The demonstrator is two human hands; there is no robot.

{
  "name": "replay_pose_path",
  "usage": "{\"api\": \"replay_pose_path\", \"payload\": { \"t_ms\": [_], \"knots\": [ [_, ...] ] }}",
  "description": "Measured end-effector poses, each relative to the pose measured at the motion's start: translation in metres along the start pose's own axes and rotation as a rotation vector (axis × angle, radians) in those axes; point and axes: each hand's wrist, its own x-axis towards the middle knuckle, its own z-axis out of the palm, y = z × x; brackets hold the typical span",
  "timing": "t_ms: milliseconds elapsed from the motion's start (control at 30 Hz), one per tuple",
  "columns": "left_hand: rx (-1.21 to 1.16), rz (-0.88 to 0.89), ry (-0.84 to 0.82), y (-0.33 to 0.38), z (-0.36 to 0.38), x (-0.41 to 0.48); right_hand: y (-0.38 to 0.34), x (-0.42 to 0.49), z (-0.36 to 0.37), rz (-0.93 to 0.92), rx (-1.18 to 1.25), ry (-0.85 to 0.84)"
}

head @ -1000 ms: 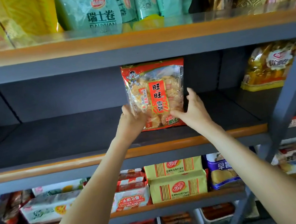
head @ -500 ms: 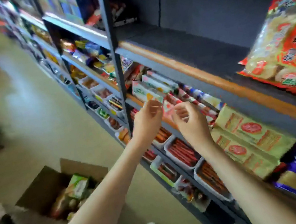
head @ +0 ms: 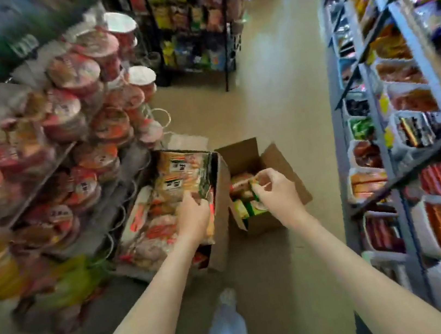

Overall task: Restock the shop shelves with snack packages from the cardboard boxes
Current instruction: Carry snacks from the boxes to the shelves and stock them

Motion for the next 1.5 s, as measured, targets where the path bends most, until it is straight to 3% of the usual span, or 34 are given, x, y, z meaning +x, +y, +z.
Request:
{"api": "replay_pose_path", "payload": {
  "t_ms": [133,300,433,567,633,767,833,1100,1333,1500],
  "knots": [
    [0.030,-0.249,0.015,-0.090,-0.031,0.037,-0.025,0.031,0.088,-0.037,-0.072,-0.289],
    [0.032,-0.550,-0.102,-0.156,-0.053,0.070,-0.026,0.060,0.174,0.020,-0.169,-0.577],
    [-0.242,-0.736,-0.175,-0.176,-0.049,0.096,-0.001,0.083,0.219,0.069,-0.370,-0.719],
    [-0.528,-0.932,-0.089,-0.185,-0.045,0.112,0.022,0.093,0.246,0.047,-0.656,-0.793],
    [-0.585,-1.003,-0.068,-0.192,-0.046,0.116,0.029,0.094,0.254,0.066,-0.666,-0.817],
    [-0.633,-1.072,-0.087,-0.200,-0.042,0.117,0.029,0.098,0.264,0.138,-0.617,-0.687],
    [-0.698,-1.069,-0.130,-0.198,-0.037,0.116,0.028,0.102,0.268,0.150,-0.667,-0.694],
    [-0.861,-0.922,0.042,-0.220,-0.025,0.104,0.022,0.090,0.261,0.110,-0.727,-0.733],
    [-0.884,-0.816,-0.044,-0.196,-0.055,0.068,0.014,0.055,0.220,0.111,-0.559,-0.692],
    [-0.926,-0.574,-0.174,-0.152,-0.072,0.035,0.000,0.047,0.139,0.265,-0.013,-0.795]
  ]
}}
